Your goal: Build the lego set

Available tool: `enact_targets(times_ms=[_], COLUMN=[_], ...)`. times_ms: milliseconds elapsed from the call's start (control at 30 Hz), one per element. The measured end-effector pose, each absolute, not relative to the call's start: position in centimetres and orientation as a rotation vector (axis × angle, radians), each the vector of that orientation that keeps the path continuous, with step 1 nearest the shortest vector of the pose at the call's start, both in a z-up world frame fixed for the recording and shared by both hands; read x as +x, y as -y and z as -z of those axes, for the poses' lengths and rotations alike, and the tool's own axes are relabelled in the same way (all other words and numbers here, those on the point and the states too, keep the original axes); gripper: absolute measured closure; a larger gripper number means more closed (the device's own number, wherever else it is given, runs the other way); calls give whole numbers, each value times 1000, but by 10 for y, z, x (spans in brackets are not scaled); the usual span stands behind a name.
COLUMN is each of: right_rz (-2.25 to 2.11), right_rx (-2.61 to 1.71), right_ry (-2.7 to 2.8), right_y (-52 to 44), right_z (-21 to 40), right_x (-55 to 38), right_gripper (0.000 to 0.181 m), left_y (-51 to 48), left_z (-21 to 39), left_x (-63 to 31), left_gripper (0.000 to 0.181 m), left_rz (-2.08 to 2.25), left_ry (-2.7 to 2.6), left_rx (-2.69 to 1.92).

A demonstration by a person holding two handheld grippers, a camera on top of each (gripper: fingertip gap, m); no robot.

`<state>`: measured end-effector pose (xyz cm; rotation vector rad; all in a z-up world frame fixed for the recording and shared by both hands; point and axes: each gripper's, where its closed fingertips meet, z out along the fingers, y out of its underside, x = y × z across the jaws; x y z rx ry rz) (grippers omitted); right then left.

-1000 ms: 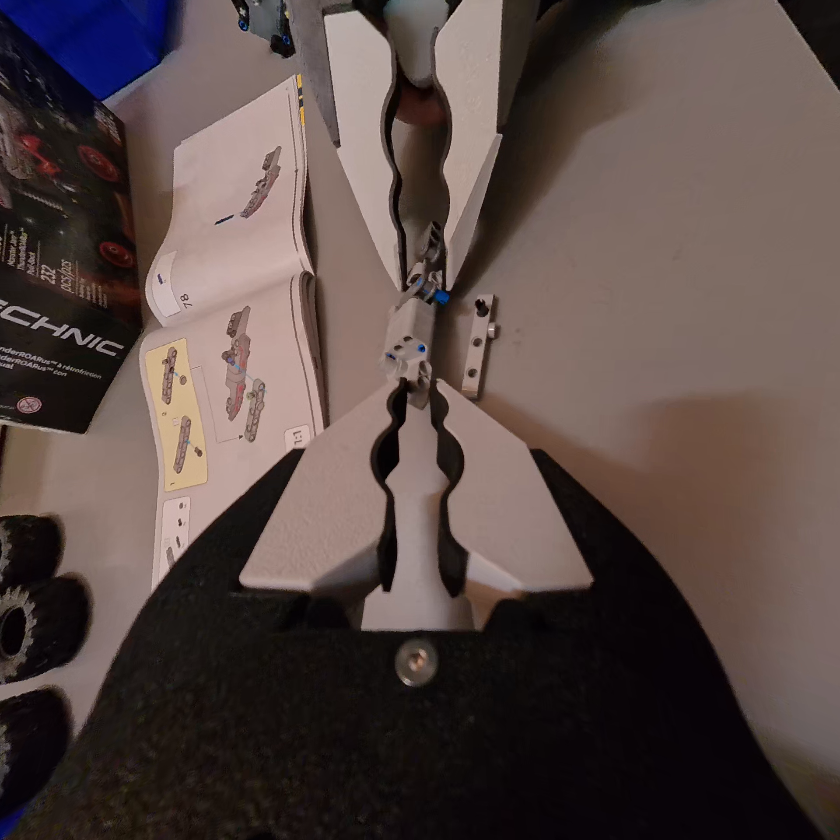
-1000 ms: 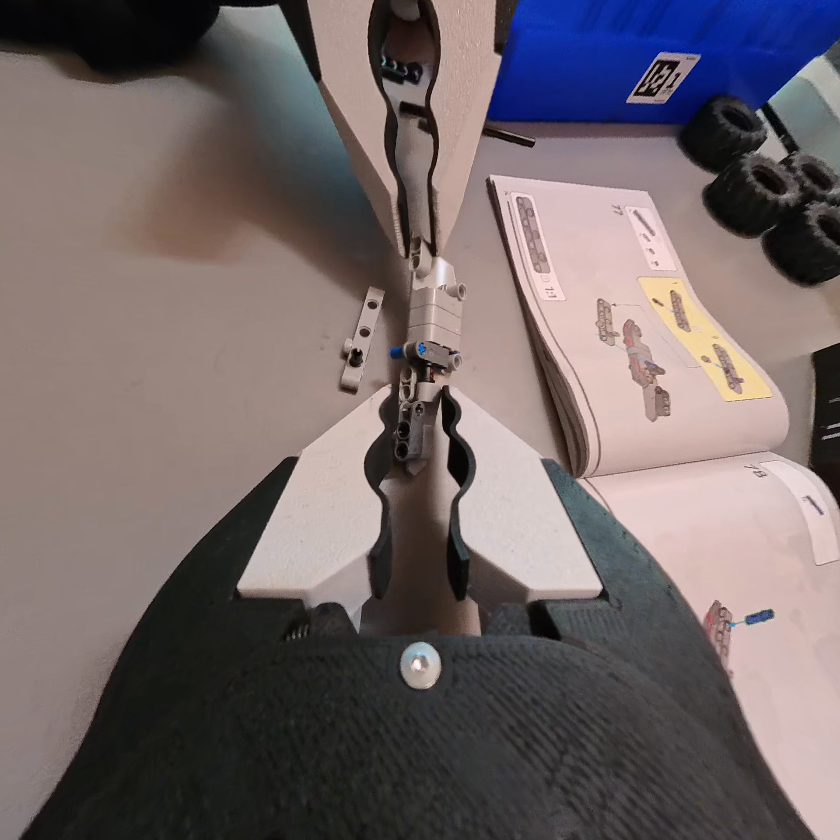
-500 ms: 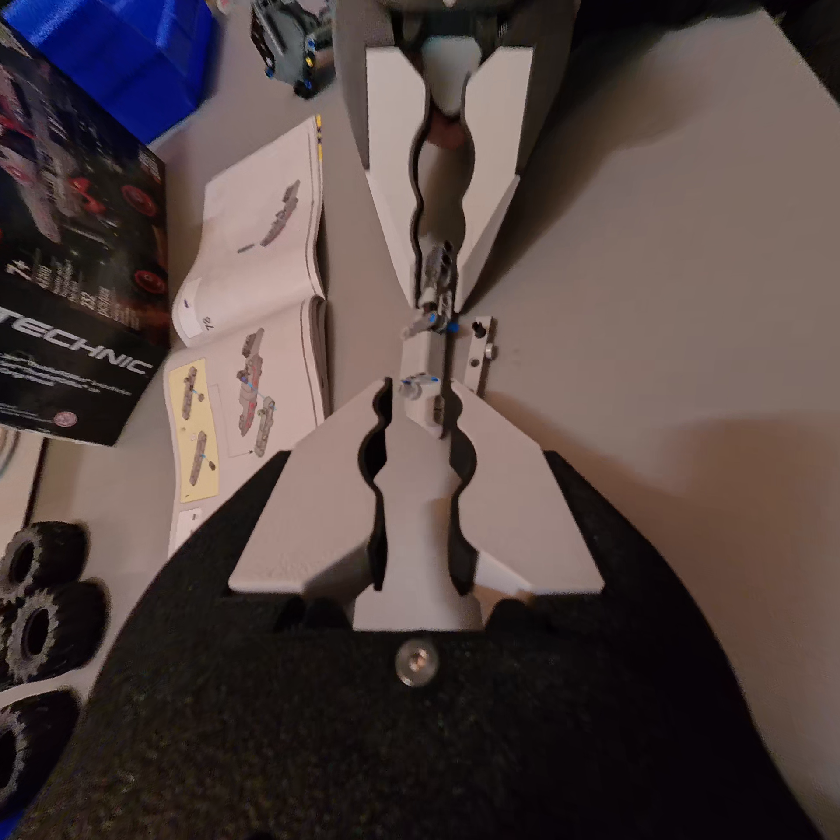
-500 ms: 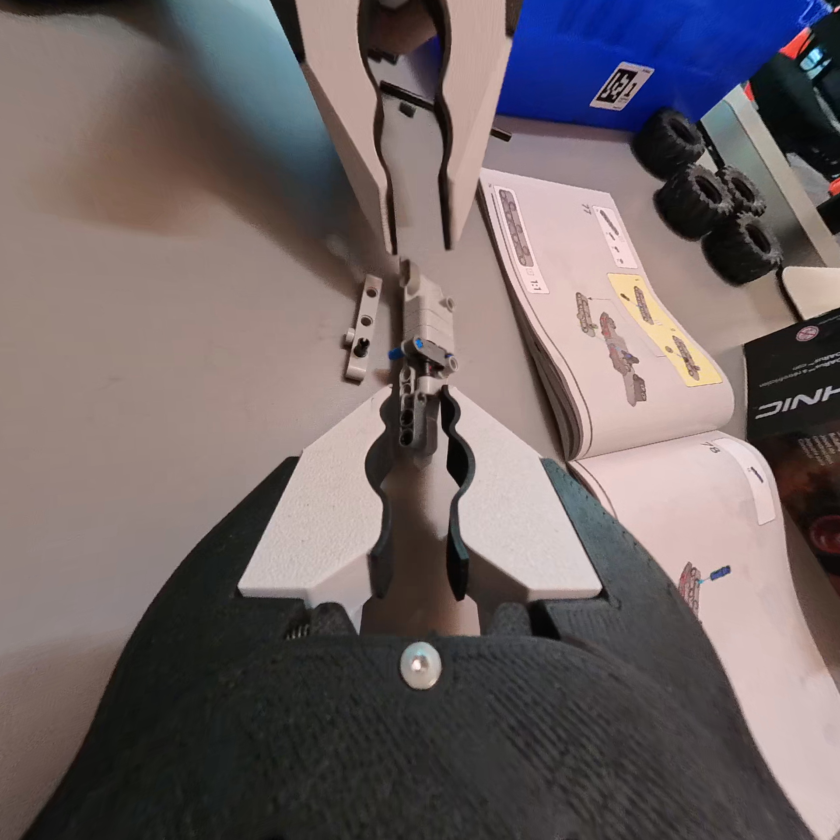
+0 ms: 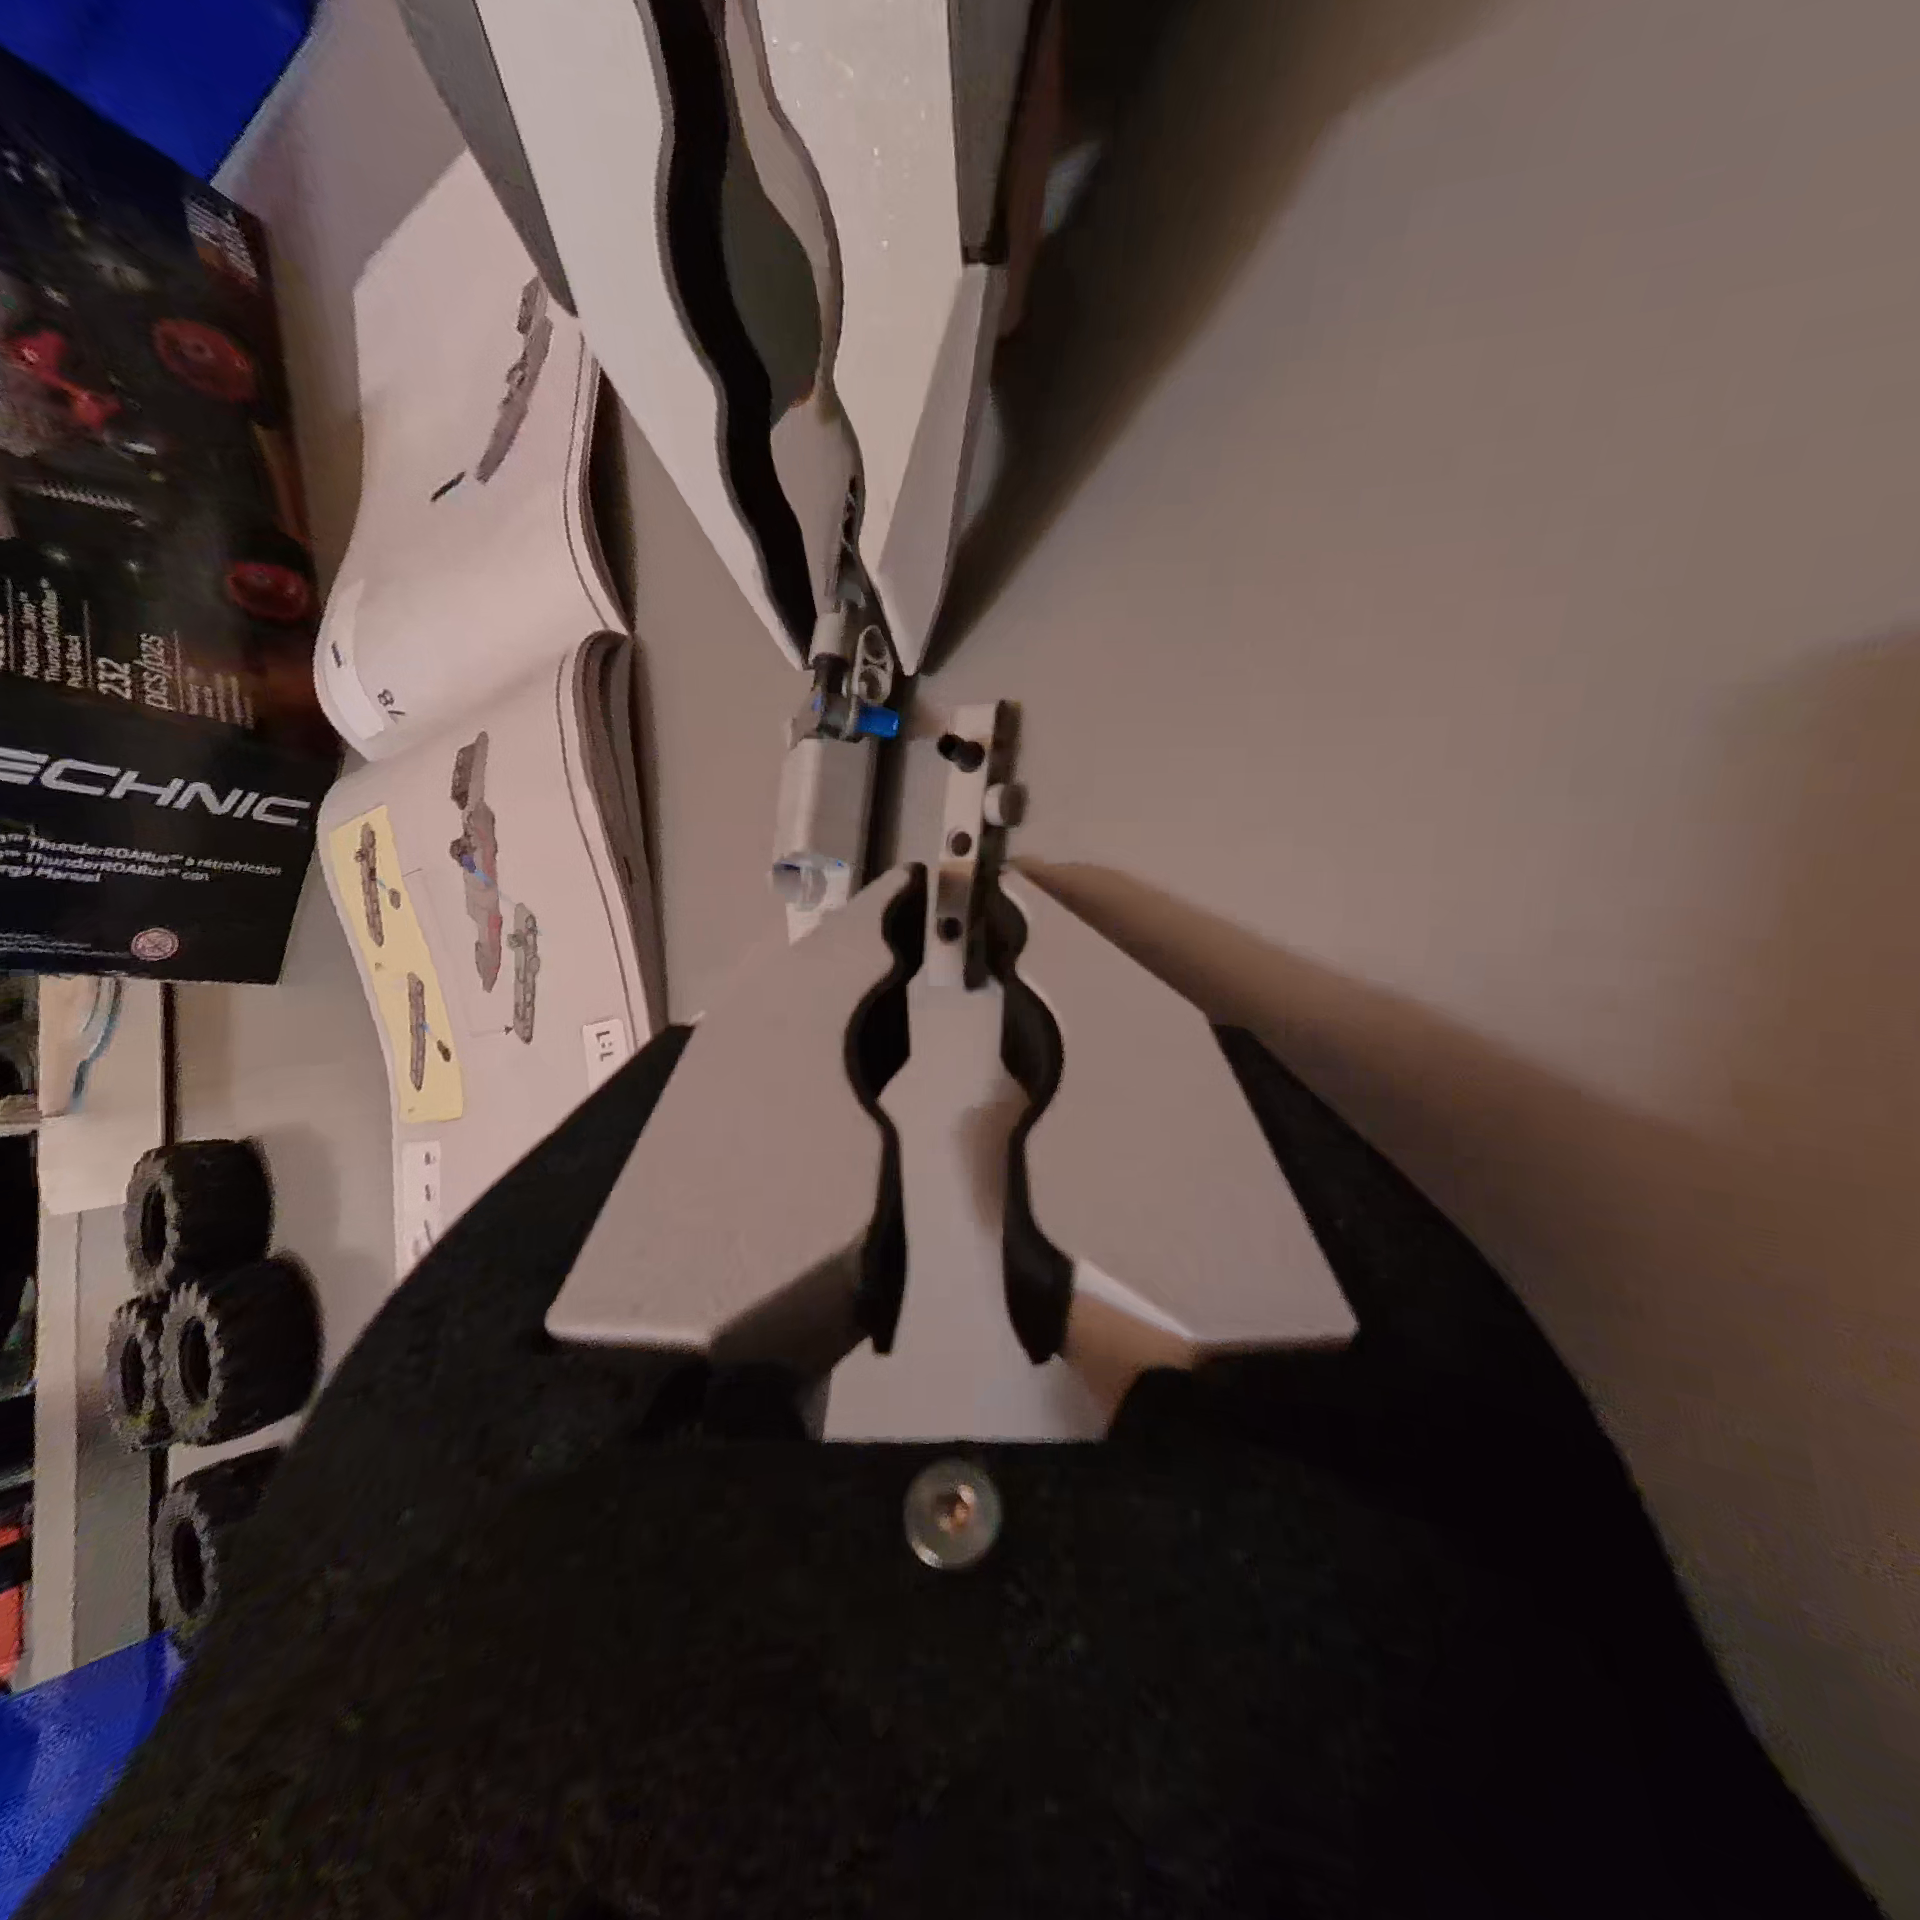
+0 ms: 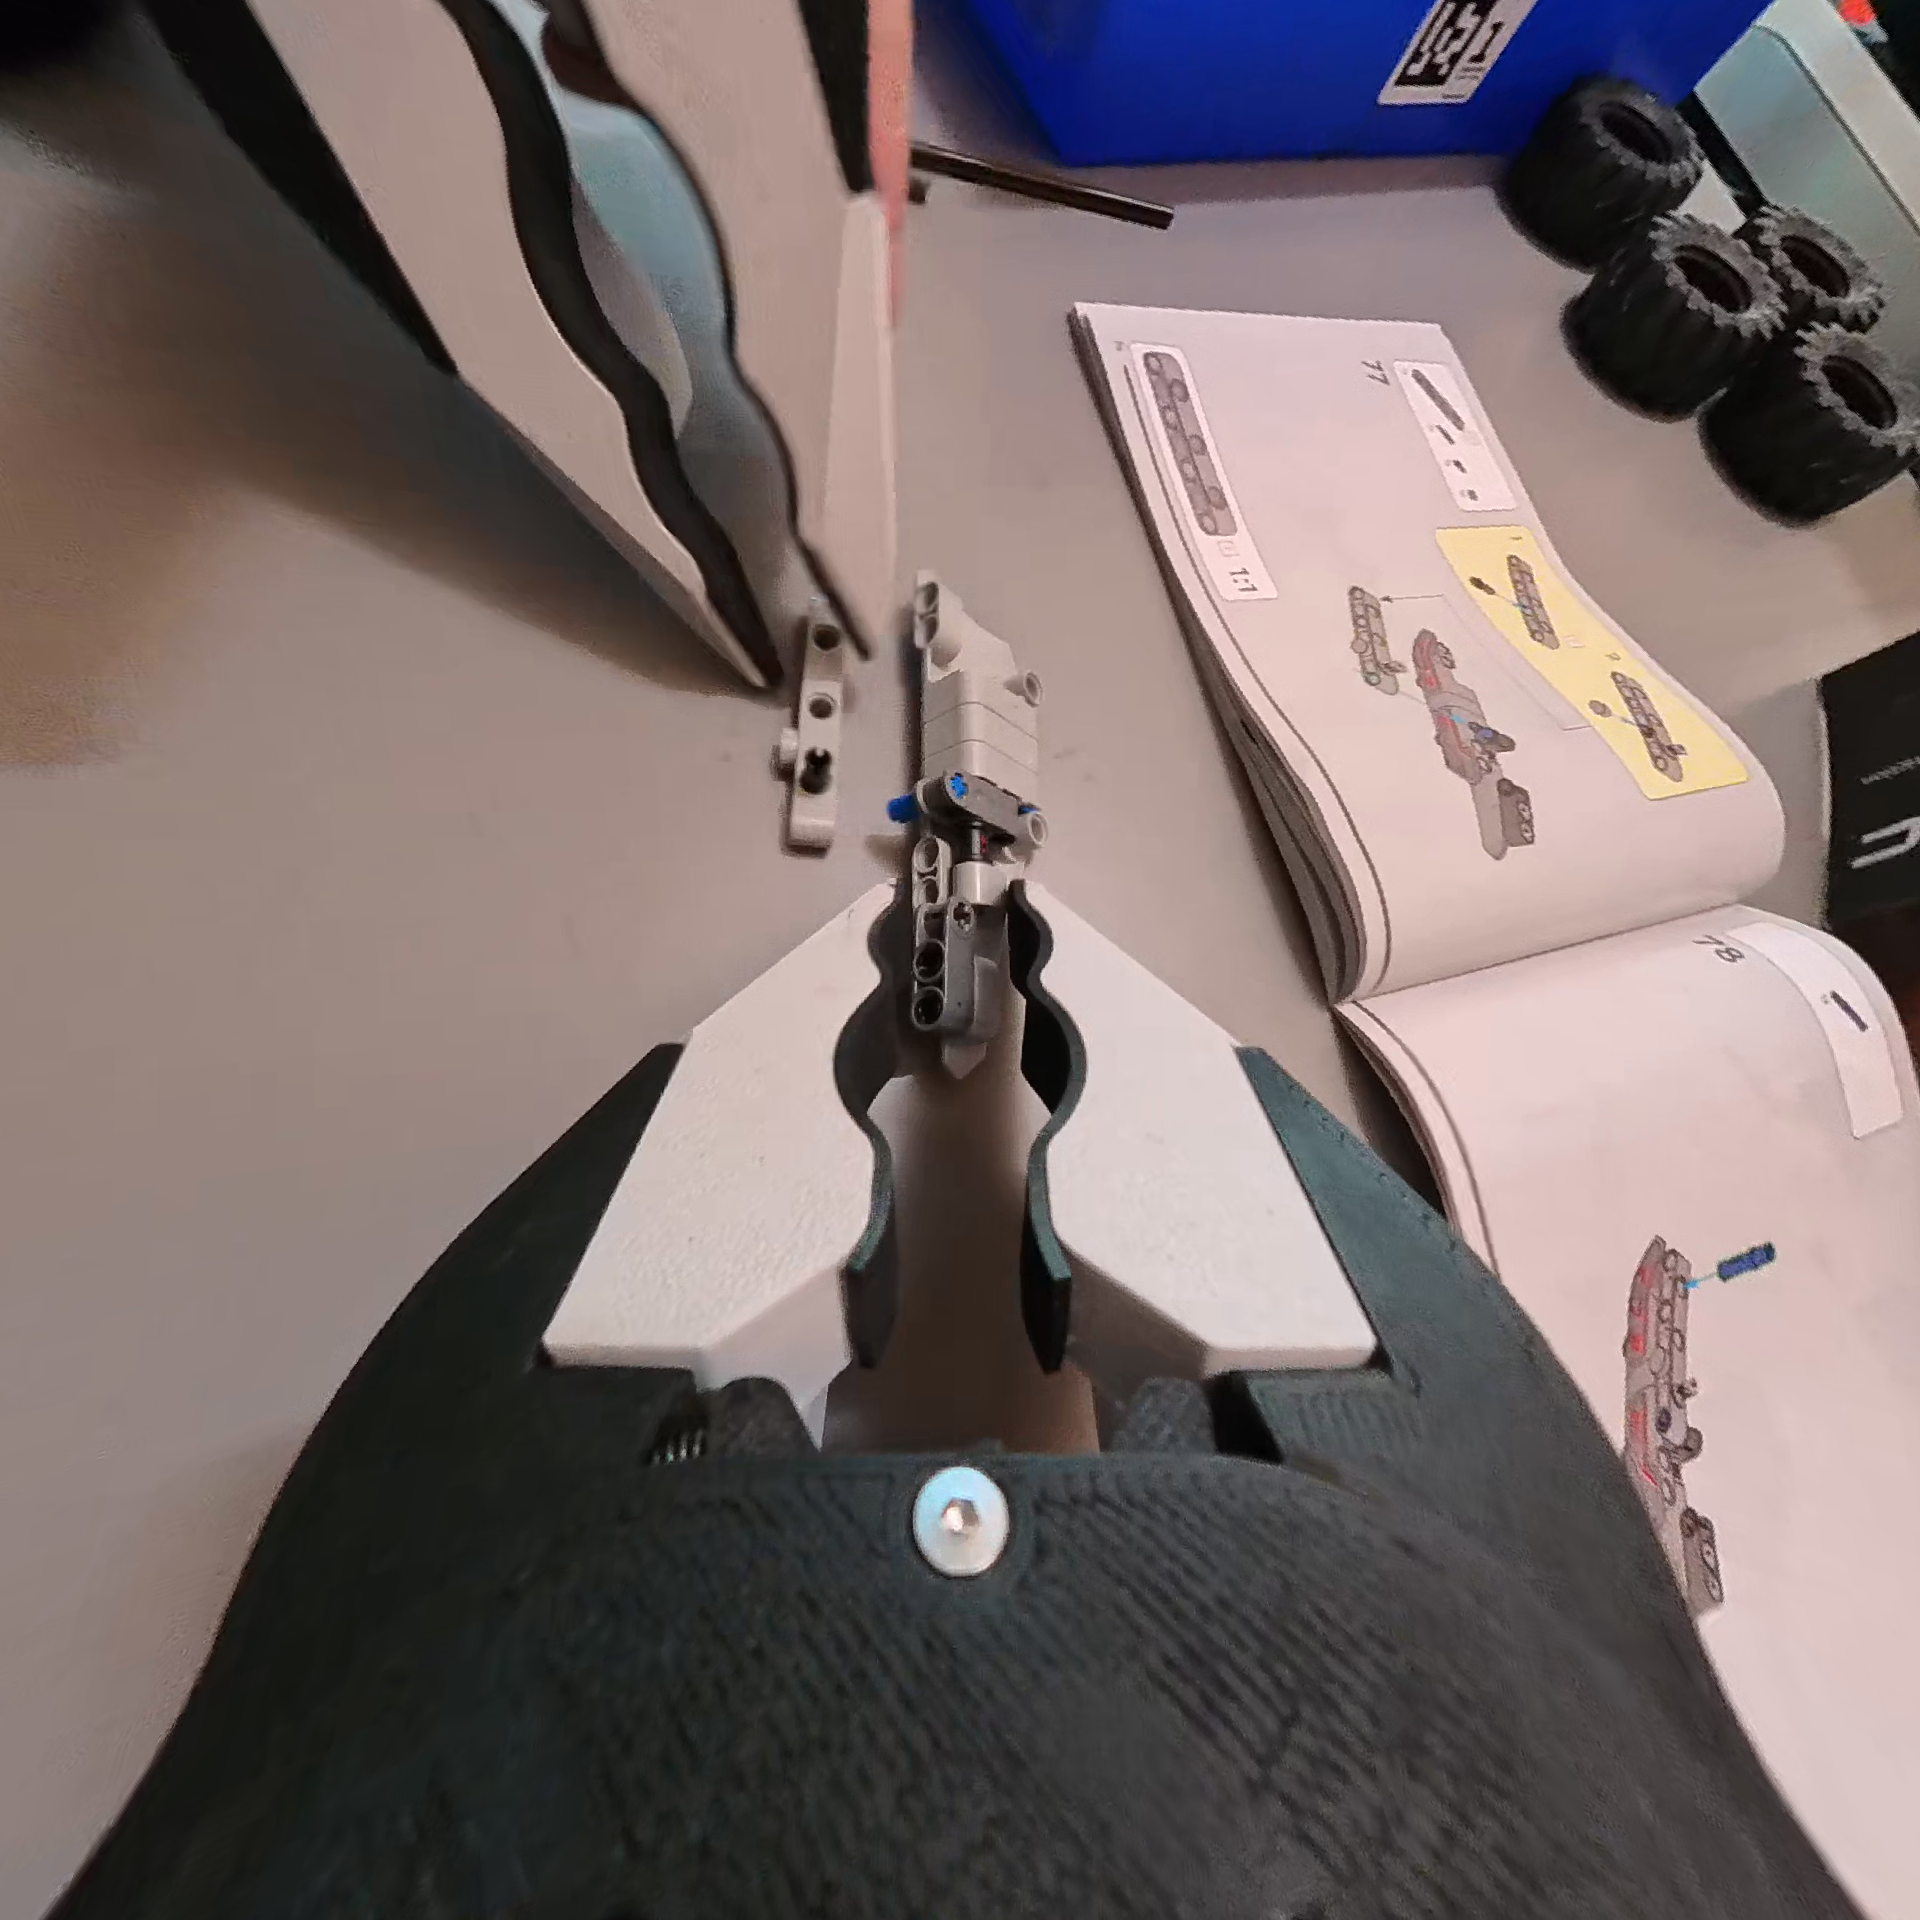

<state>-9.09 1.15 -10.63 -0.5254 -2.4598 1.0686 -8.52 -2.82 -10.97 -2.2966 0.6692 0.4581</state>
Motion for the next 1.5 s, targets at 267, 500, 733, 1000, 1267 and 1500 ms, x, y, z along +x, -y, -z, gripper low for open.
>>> enact_targets(times_ms=[267, 500, 733, 1000, 1267, 1500], right_rz=[-1127, -1133, -1059, -951, -783, -767], right_rx=[-546, -484, -402, -164, 203, 219], right_ry=[2497, 2506, 2473, 2399, 2278, 2243], right_y=[-11, -4, 16, 27, 37, 35], right_z=[103, 92, 100, 101, 105, 106], right_x=[-83, -68, -67, -62, -47, -53], right_gripper=[153, 153, 161, 178, 177, 175], left_y=[28, 27, 27, 30, 30, 33], left_z=[110, 106, 107, 106, 97, 107], left_x=[-80, -85, -77, -68, -64, -64], left_gripper=[176, 177, 176, 172, 158, 167], left_rz=[-381, -757, -919, -695, -365, -290], left_ry=[-596, -746, -834, -708, -468, -463], left_rx=[-2282, -2188, -2109, -2142, -2139, -2202])
